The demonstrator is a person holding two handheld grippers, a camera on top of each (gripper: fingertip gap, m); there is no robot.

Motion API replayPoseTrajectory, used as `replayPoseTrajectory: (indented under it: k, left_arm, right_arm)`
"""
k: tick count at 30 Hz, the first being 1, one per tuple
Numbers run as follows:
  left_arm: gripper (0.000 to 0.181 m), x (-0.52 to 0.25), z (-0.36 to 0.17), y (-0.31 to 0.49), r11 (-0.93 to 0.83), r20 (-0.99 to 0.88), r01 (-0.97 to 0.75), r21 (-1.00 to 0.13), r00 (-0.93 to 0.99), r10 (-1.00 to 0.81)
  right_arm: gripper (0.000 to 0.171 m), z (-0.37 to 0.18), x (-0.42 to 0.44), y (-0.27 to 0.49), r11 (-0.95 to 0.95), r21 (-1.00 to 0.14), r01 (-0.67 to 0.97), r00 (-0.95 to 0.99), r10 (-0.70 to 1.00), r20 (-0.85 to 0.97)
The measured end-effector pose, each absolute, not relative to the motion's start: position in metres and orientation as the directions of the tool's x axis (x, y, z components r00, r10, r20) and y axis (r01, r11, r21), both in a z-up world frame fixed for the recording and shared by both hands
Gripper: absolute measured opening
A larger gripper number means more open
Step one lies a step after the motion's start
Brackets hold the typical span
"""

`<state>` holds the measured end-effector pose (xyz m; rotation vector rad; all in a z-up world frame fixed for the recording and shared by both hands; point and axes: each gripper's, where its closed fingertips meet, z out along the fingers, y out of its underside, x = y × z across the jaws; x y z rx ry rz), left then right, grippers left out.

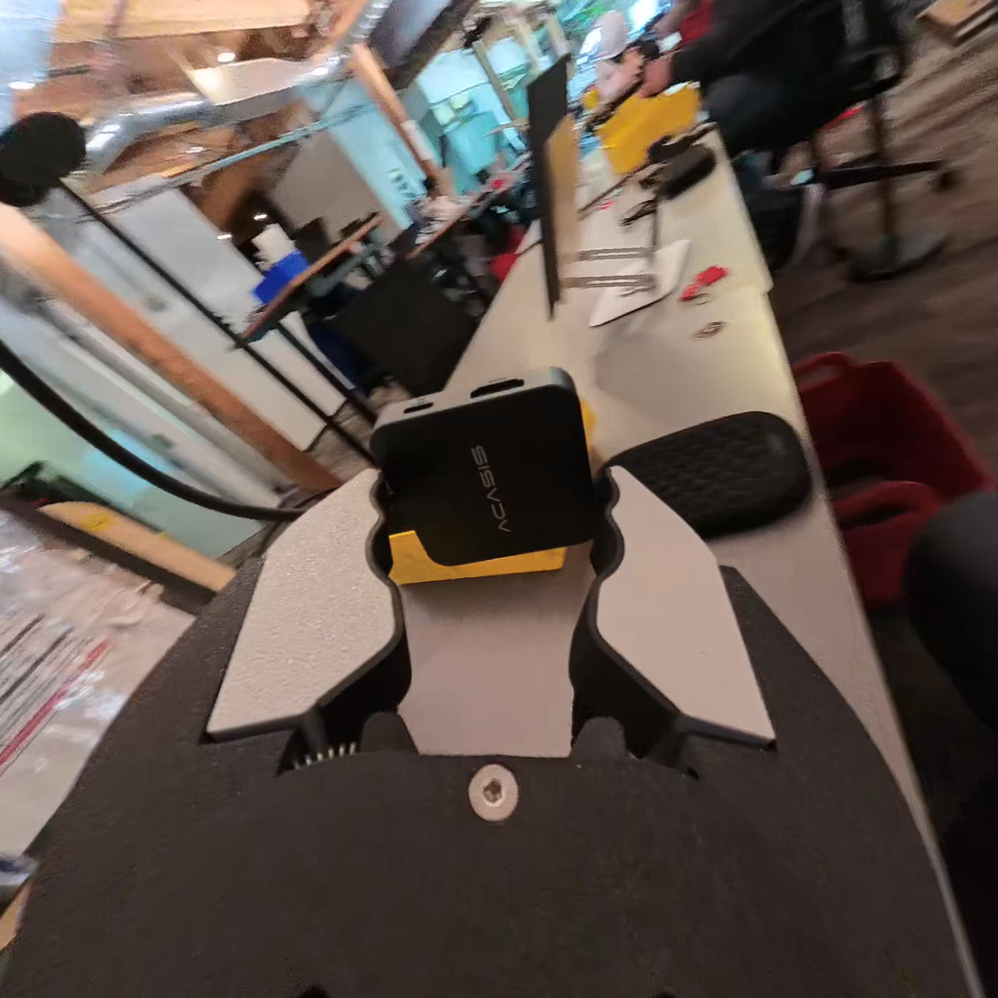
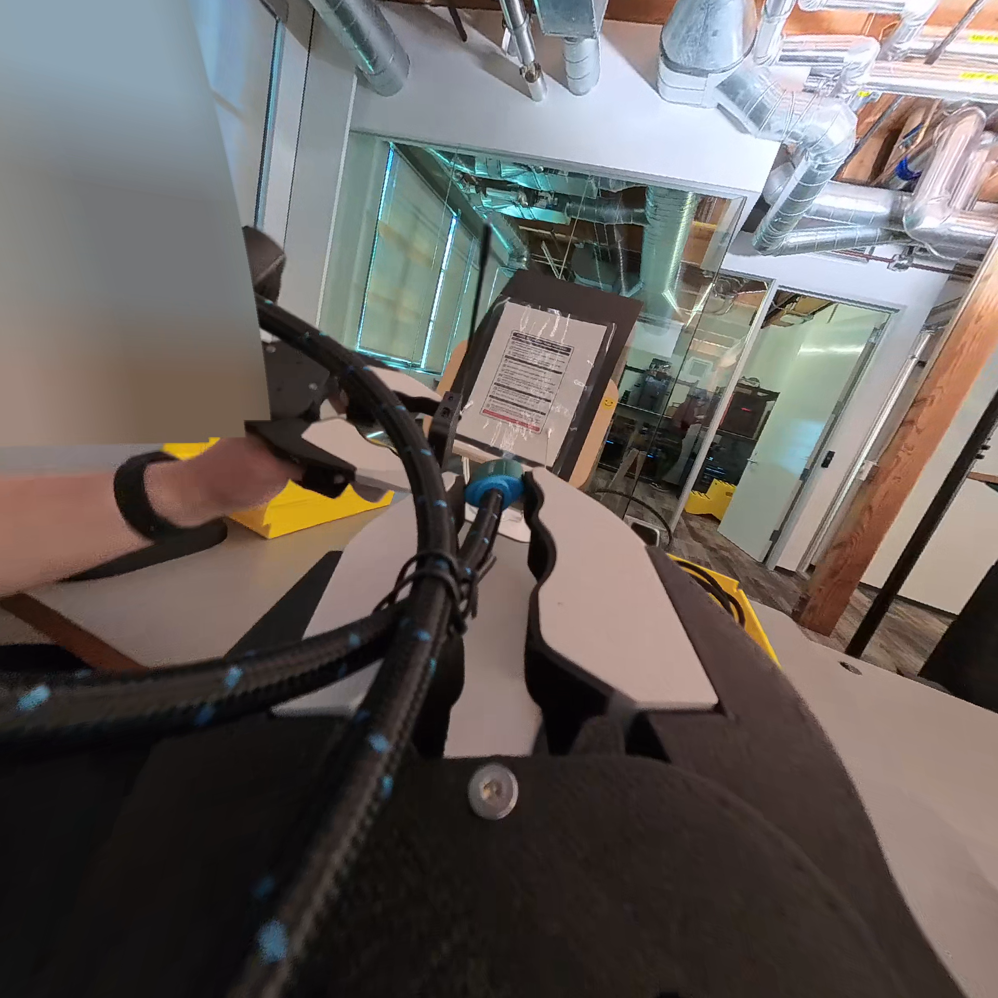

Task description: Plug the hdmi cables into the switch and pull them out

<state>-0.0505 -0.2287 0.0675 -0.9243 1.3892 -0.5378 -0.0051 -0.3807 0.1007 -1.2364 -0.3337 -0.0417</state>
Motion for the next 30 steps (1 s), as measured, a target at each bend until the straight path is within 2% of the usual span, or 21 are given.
replayPoseTrajectory:
  k: [4,8,15,23,30]
  left_arm:
    - [0.072,-0.045,0.086,-0.194,0.628,-0.644,-0.19,-0.754,0.398,-0.653]
    - [0.073,-0.037,0.099,-0.163,0.64,-0.631,-0.194,-0.743,0.521,-0.575]
    - [0.072,-0.032,0.138,-0.115,0.692,-0.582,-0.156,-0.705,0.685,-0.438]
    - [0.072,-0.03,0.171,-0.071,0.736,-0.478,-0.108,-0.668,0.82,-0.314]
    - [0.073,-0.056,0.192,-0.054,0.842,-0.432,-0.158,-0.516,0.897,-0.097]
  right_arm:
    - [0.022,0.11,-0.005,-0.354,0.357,-0.92,0.163,0.958,0.165,0.234]
    - [0.022,0.122,-0.002,-0.333,0.37,-0.922,0.111,0.963,0.188,0.192]
    - [0.022,0.143,0.011,-0.302,0.36,-0.931,0.061,0.973,0.186,0.136]
    - [0.022,0.192,0.008,-0.253,0.338,-0.941,0.017,0.983,0.166,0.077]
    - [0.023,0.213,-0.024,-0.204,0.233,-0.969,-0.08,0.967,0.253,-0.019]
